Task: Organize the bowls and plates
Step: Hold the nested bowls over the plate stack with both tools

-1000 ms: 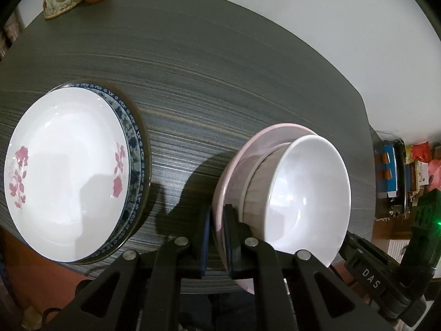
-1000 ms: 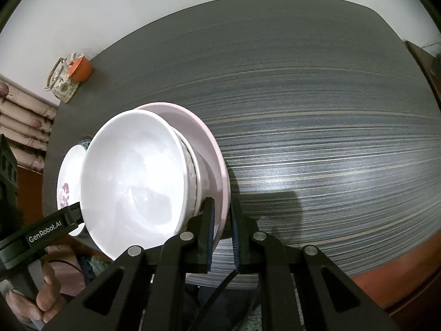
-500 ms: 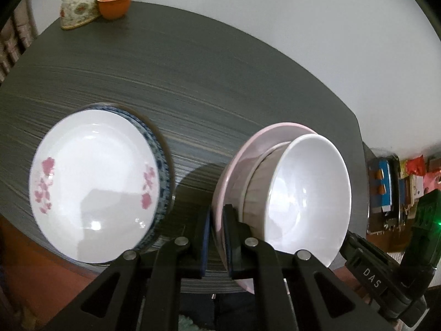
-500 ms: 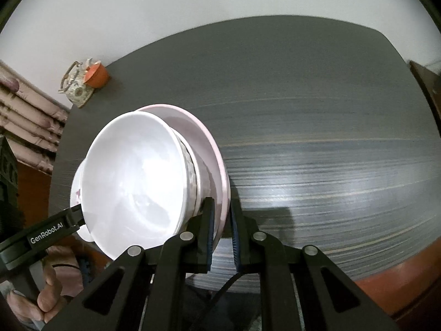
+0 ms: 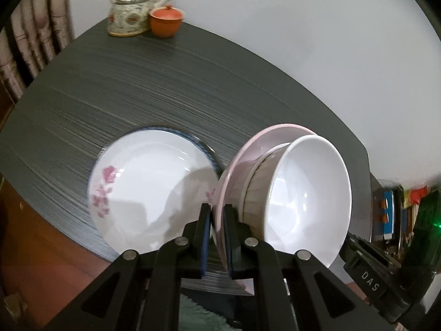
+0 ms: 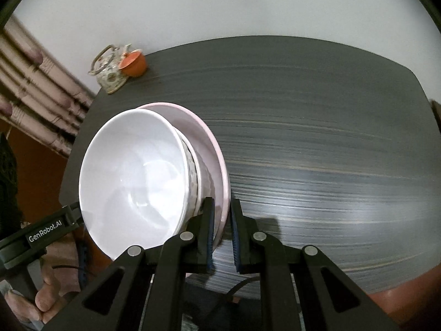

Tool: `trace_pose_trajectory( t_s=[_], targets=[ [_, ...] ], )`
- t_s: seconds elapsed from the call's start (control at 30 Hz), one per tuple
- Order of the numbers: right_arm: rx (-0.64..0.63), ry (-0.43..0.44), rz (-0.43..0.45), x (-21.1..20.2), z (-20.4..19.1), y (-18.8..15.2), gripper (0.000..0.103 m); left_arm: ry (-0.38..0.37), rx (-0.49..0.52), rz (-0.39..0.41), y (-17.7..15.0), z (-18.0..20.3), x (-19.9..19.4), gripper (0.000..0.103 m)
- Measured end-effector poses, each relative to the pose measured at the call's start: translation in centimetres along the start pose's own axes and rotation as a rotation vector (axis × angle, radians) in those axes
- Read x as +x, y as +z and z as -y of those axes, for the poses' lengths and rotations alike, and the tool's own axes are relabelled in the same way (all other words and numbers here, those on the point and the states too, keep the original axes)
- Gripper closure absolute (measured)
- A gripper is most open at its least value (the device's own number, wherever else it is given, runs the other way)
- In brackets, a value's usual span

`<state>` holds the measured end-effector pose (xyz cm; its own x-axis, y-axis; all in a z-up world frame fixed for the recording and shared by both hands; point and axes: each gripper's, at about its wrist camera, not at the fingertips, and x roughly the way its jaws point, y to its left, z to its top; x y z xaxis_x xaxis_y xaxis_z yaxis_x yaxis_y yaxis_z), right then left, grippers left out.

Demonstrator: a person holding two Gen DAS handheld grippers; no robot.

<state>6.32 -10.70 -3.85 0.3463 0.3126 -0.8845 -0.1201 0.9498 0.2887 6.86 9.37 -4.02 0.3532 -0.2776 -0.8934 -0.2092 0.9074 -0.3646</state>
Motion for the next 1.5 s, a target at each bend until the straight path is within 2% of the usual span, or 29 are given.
trace_pose_trajectory(
  t_s=[0.37,0.73,1.5],
  targets=[
    [-0.084,0.042,-0.041,1.8,-5.4,0.4,0.09,0.046,-0.088,0.029,0.6,-5.0,-1.5,0.096],
    [-0.128,0.056,-0.1,4.8,-9.6,0.6,0.09,0.077,-0.146,0.022,0.9,-9.8,-1.8,0.096],
    [-0.11,0.033,-0.159,7.1,-9.9,0.3,0.09,0.079,-0.172,-0.022,2.4,-12.1,1.1,0.096]
  ],
)
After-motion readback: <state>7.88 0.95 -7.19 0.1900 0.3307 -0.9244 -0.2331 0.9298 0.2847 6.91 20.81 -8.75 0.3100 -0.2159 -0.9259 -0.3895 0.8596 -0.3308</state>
